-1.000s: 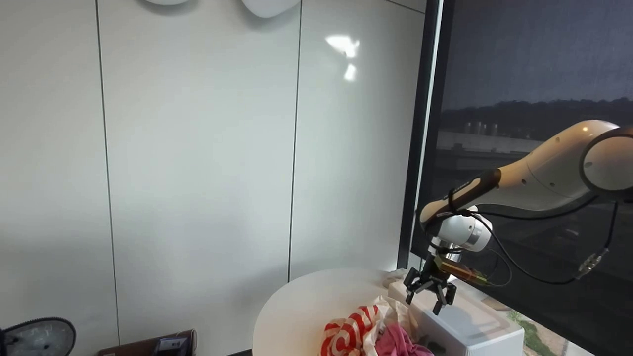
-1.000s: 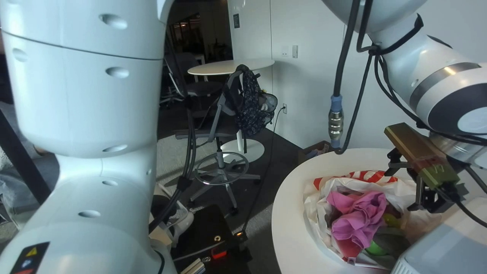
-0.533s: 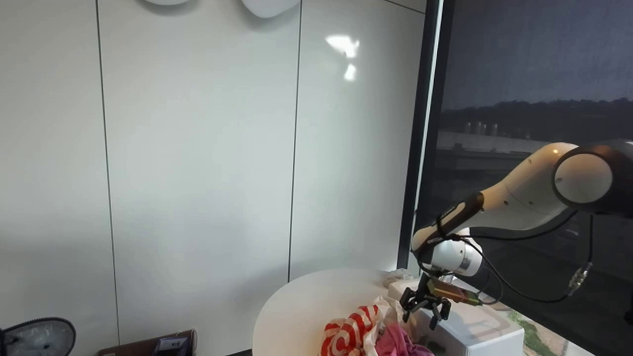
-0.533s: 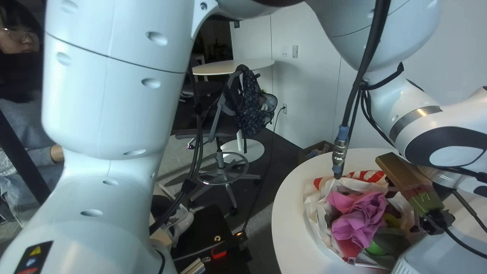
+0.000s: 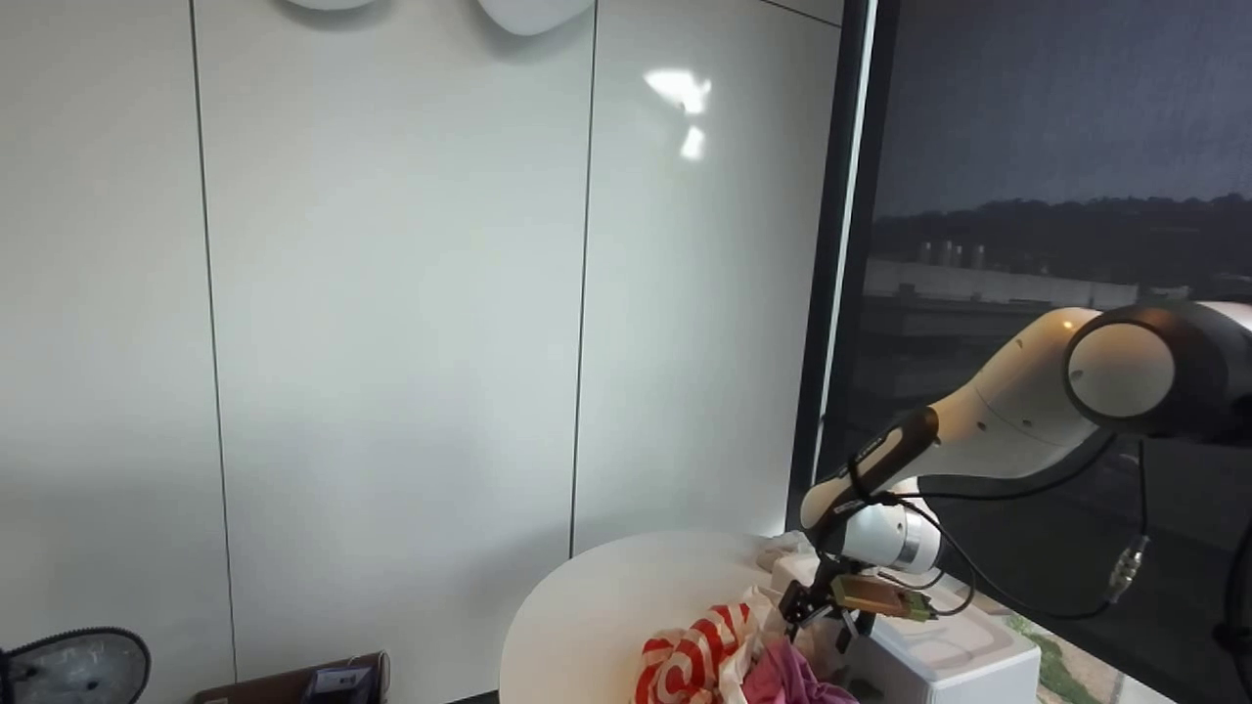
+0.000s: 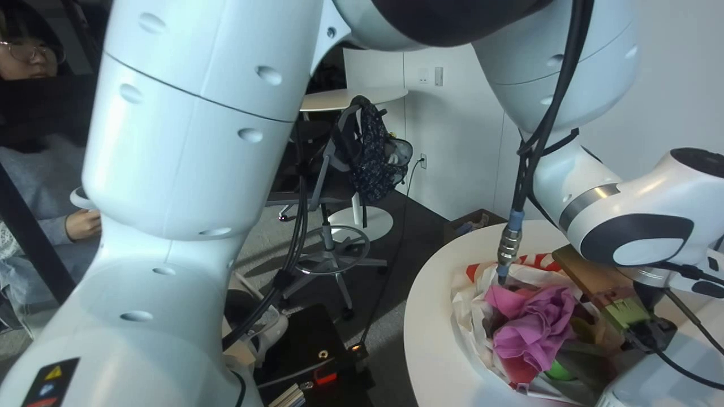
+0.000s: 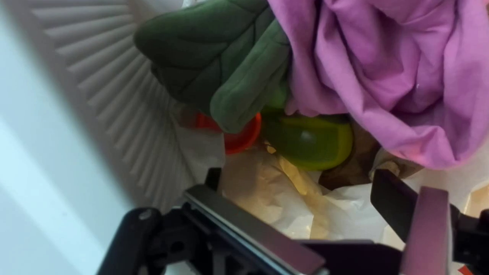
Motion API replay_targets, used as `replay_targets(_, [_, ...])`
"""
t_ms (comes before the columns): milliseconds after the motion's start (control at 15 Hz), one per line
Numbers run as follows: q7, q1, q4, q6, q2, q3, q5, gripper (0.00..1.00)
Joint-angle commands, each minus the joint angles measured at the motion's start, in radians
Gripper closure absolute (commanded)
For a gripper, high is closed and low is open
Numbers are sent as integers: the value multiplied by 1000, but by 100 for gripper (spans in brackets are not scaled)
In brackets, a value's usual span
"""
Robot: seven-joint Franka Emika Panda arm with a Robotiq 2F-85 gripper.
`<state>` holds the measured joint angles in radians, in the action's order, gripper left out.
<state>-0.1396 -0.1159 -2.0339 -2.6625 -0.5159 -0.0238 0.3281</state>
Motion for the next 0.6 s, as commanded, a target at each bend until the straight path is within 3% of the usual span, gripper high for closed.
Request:
replay_targets(0, [31,18,-23,-117,-12,21,-79,0])
replay_targets(267, [93,38,-34,-185,-31,62,-167,0])
replay_targets(533, [126,39,-35,-181,-38,67,-200,0])
